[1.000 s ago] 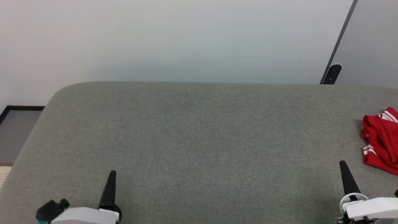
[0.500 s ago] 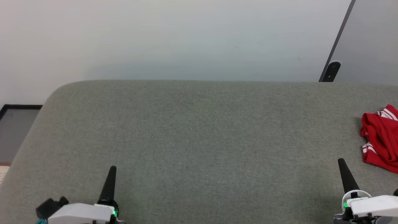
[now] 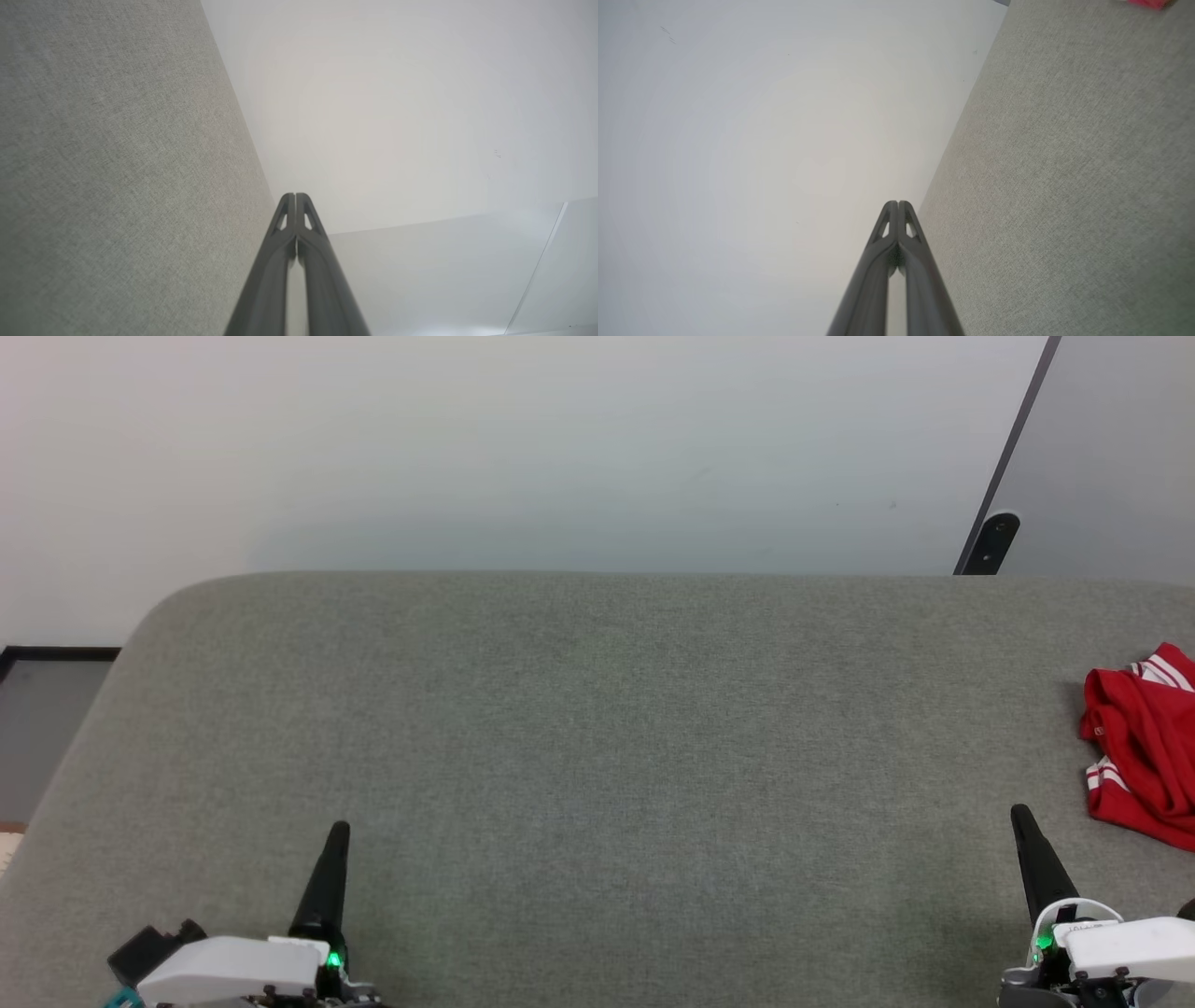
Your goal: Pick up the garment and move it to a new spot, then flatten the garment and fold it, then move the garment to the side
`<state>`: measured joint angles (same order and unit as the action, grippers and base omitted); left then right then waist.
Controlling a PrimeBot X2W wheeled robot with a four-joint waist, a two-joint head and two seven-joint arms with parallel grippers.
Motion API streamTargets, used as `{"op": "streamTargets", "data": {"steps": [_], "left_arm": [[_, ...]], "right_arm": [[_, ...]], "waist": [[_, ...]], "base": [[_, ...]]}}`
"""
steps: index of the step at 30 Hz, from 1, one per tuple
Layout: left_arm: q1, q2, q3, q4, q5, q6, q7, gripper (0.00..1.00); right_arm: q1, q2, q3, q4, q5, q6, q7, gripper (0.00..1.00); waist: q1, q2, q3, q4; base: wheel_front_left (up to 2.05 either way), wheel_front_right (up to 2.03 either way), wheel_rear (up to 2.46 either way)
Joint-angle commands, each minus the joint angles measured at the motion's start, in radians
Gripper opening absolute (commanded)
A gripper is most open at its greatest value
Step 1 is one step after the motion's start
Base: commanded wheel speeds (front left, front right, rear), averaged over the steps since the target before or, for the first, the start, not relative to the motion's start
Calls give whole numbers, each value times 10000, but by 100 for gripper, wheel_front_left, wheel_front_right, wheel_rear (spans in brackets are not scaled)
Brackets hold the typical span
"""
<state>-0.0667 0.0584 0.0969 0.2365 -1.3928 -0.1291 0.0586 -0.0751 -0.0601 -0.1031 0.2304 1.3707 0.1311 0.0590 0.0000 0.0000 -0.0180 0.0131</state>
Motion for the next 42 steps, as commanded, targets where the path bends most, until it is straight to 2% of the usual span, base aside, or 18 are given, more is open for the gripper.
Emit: {"op": "streamTargets", "data": {"steps": [1, 30, 42], "left_arm": [[-191, -7, 35, -29, -204, -22, 34, 0], [-486, -92, 205, 99, -2217, -28, 593, 0], [-484, -87, 200, 97, -2206, -28, 593, 0]], "right_arm": [[-207, 3, -46, -12, 223, -5, 49, 0], [-419, 123, -125, 155, 2451, -7, 584, 0], [-359, 121, -119, 153, 2436, -7, 585, 0]], "waist": [[0, 0, 9, -6], [0, 0, 209, -130], [0, 0, 211, -131]], "base": [[0, 0, 0], [0, 0, 0], [0, 0, 0]]}}
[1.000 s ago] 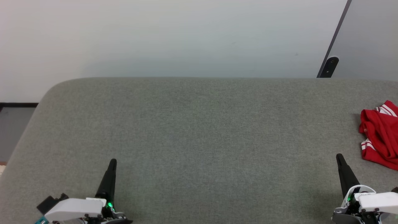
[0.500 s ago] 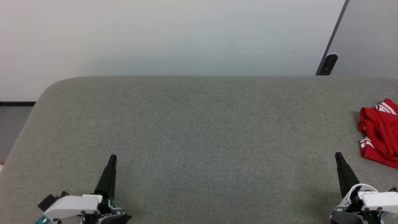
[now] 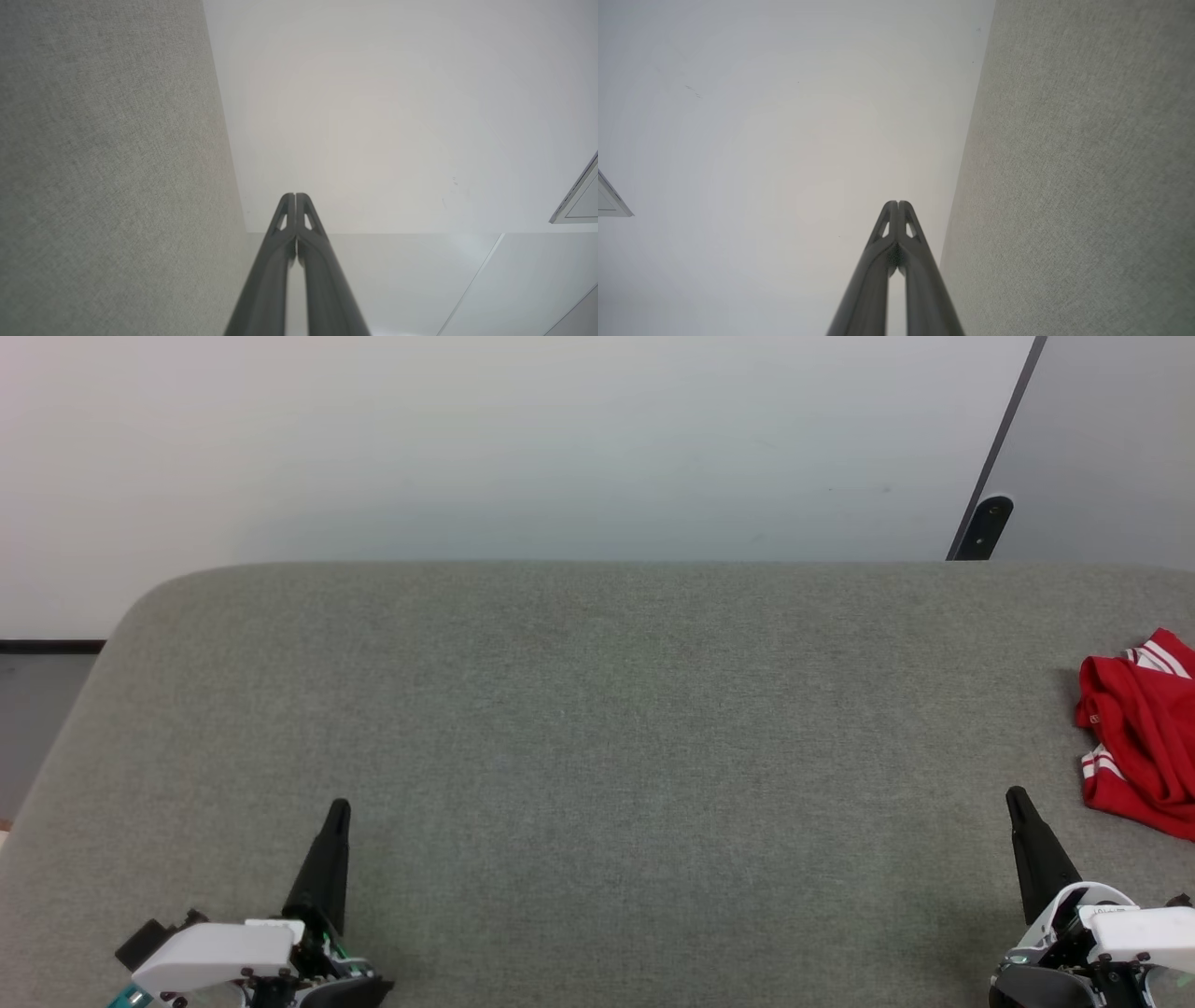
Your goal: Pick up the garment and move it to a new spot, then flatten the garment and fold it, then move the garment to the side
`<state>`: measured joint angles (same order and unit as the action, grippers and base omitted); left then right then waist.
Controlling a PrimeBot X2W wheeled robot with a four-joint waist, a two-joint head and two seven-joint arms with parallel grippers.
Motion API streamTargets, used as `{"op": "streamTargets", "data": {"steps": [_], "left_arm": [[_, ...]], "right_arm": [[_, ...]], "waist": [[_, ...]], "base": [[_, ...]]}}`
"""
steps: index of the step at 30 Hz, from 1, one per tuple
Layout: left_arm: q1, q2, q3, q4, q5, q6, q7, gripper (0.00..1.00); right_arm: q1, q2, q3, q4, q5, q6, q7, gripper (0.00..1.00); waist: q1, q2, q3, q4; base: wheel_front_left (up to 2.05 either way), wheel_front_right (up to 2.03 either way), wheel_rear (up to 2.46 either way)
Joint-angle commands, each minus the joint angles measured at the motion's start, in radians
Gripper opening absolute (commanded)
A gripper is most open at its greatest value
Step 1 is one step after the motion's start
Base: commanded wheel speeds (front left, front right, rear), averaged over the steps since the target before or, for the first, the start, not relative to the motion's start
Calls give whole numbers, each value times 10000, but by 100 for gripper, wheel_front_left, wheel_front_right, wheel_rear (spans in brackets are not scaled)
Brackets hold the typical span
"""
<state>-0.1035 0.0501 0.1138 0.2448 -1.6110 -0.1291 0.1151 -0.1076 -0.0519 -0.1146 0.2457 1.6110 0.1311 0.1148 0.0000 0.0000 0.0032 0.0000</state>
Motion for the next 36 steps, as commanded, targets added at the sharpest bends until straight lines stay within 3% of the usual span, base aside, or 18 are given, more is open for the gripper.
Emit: {"op": "streamTargets", "data": {"steps": [1, 36], "left_arm": [[-115, -5, 31, 15, -24, -28, 27, 0], [-114, -5, 23, 14, -31, -29, 20, 0]], "right_arm": [[-34, 38, -4, 0, 34, -7, 27, 0], [-34, 39, -1, -1, 36, -7, 25, 0]], "waist": [[0, 0, -1, 0], [0, 0, -1, 0]], "base": [[0, 0, 0], [0, 0, 0]]}}
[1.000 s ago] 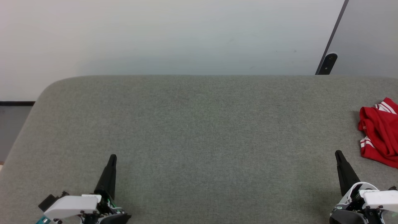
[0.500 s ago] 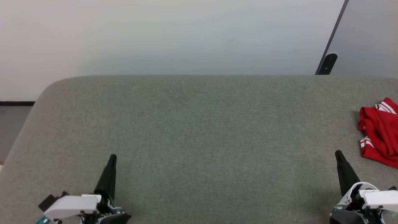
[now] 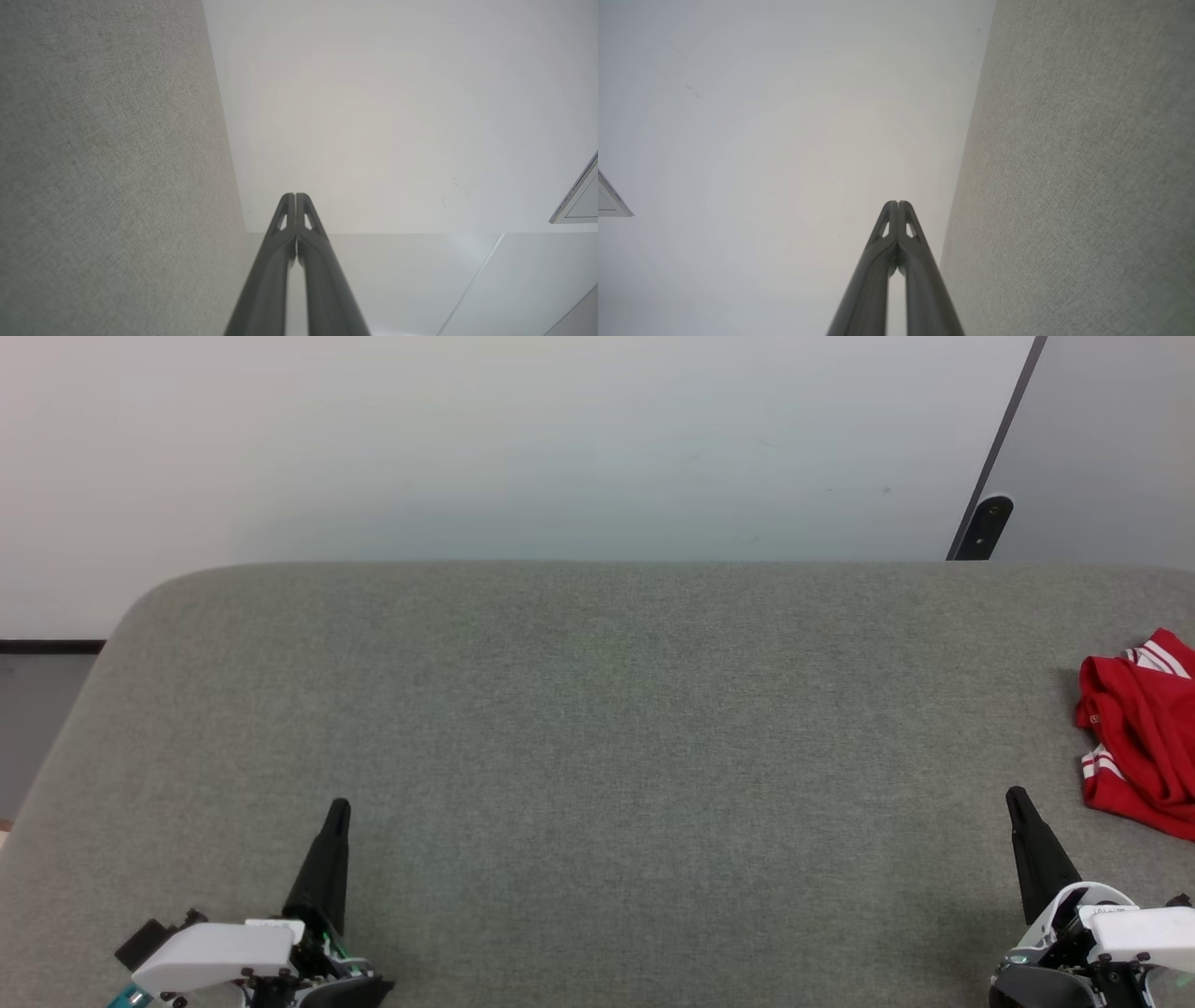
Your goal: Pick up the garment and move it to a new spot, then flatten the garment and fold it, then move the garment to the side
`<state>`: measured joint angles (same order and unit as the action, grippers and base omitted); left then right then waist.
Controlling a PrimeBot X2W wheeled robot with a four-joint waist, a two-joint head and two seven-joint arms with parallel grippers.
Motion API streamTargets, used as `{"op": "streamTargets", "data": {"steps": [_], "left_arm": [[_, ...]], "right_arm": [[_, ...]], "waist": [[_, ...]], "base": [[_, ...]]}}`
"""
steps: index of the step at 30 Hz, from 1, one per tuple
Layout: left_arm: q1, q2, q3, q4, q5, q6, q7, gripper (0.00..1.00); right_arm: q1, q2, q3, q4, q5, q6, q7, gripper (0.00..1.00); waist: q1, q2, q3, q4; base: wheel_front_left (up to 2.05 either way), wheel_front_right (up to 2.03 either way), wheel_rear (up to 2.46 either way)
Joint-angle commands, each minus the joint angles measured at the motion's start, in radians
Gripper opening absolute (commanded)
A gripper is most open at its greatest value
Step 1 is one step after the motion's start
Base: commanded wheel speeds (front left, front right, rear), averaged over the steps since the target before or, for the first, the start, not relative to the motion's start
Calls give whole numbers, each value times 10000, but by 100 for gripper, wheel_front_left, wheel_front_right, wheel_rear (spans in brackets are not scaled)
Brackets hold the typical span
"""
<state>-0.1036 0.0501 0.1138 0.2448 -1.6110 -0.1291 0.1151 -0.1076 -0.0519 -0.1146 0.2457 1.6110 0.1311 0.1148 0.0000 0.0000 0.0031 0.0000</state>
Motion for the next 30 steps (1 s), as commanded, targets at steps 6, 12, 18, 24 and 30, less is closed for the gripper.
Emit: {"op": "streamTargets", "data": {"steps": [6, 12, 18, 24, 30], "left_arm": [[-113, -5, 22, 14, -32, -29, 19, 0], [-112, -5, 21, 14, -32, -29, 19, 0], [-112, -5, 20, 13, -33, -29, 18, 0], [-112, -5, 20, 13, -33, -29, 18, 0], [-112, -5, 19, 13, -34, -29, 17, 0]], "right_arm": [[-34, 39, 0, -1, 36, -7, 25, 0], [-34, 39, 0, -1, 36, -7, 24, 0], [-34, 39, 0, -1, 37, -7, 24, 0], [-34, 39, 1, -1, 37, -7, 24, 0], [-34, 39, 1, -1, 37, -7, 24, 0]], "waist": [[0, 0, 0, 0], [0, 0, 0, 0], [0, 0, 0, 0], [0, 0, 0, 0], [0, 0, 0, 0]], "base": [[0, 0, 0], [0, 0, 0], [0, 0, 0], [0, 0, 0], [0, 0, 0]]}}
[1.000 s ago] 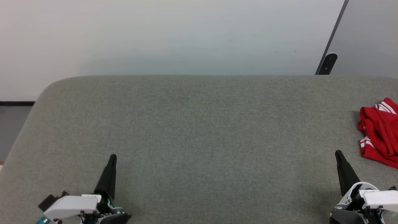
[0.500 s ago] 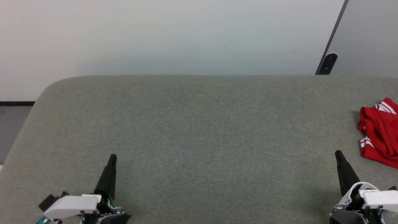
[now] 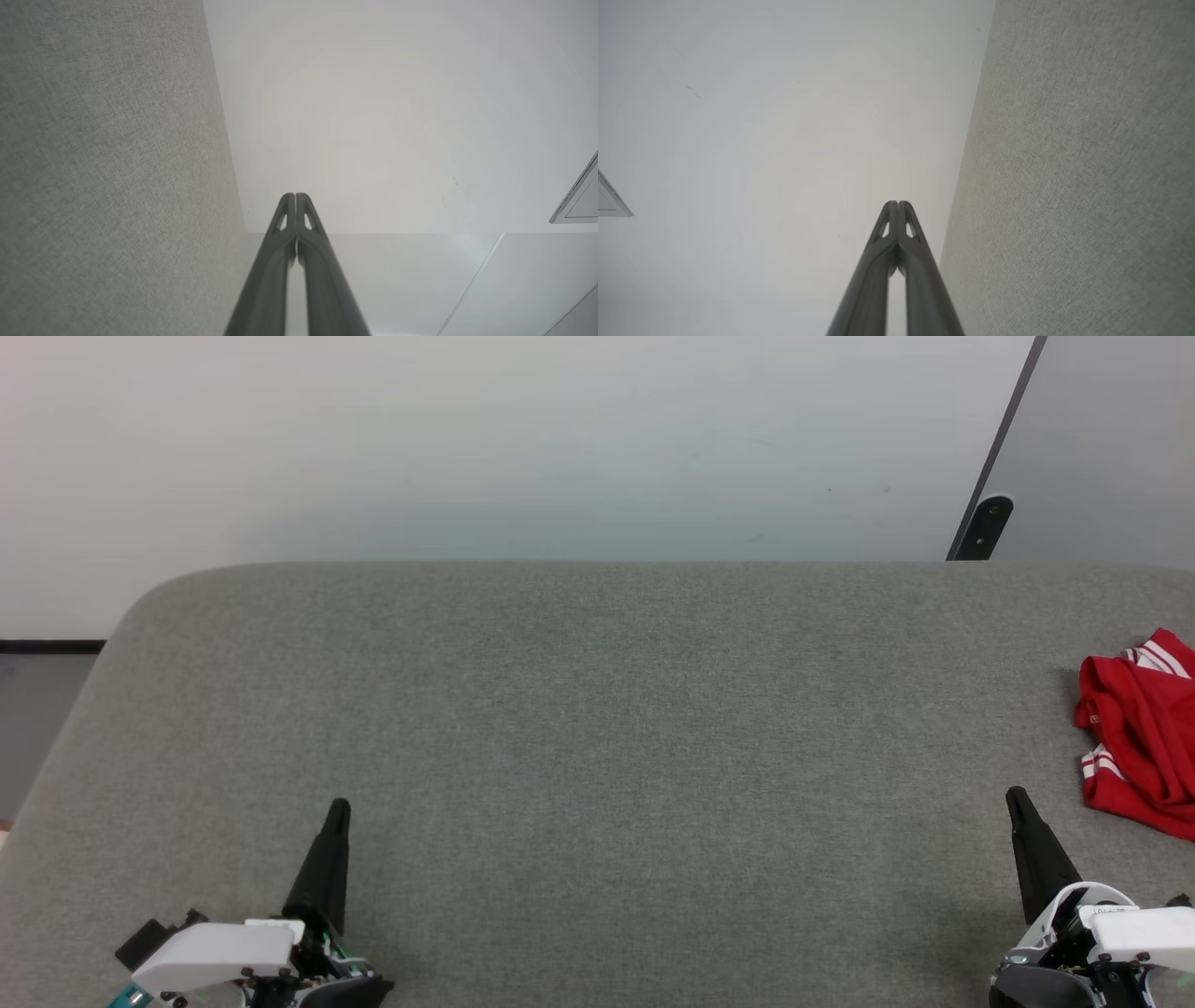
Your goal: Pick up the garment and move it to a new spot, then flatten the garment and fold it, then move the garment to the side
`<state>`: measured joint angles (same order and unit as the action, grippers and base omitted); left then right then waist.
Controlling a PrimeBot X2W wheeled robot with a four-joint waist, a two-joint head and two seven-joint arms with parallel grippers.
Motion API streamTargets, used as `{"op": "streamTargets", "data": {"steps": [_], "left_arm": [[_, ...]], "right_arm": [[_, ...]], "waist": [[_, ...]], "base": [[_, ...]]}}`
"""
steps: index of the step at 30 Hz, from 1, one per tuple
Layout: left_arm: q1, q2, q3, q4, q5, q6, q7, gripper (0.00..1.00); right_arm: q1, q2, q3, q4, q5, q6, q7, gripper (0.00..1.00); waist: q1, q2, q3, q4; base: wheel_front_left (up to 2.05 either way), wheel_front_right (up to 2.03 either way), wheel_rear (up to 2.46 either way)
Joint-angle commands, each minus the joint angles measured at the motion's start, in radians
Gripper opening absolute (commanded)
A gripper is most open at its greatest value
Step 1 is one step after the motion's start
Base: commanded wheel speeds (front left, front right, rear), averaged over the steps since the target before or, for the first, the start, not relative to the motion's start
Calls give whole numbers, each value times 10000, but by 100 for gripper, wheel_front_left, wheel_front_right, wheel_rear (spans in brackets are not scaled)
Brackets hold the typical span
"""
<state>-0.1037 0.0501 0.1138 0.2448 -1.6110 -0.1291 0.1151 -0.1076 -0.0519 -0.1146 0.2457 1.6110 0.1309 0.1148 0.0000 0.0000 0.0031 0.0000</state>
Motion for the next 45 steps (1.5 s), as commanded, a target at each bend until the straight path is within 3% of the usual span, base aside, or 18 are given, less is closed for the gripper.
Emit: {"op": "streamTargets", "data": {"steps": [1, 45], "left_arm": [[-111, -5, 19, 13, -34, -29, 17, 0], [-111, -5, 18, 13, -36, -29, 14, 0]], "right_arm": [[-34, 39, 1, -1, 37, -5, 23, 0], [-34, 39, 3, -1, 38, -3, 22, 0]], "waist": [[0, 0, 0, 0], [0, 0, 0, 0]], "base": [[0, 0, 0], [0, 0, 0]]}}
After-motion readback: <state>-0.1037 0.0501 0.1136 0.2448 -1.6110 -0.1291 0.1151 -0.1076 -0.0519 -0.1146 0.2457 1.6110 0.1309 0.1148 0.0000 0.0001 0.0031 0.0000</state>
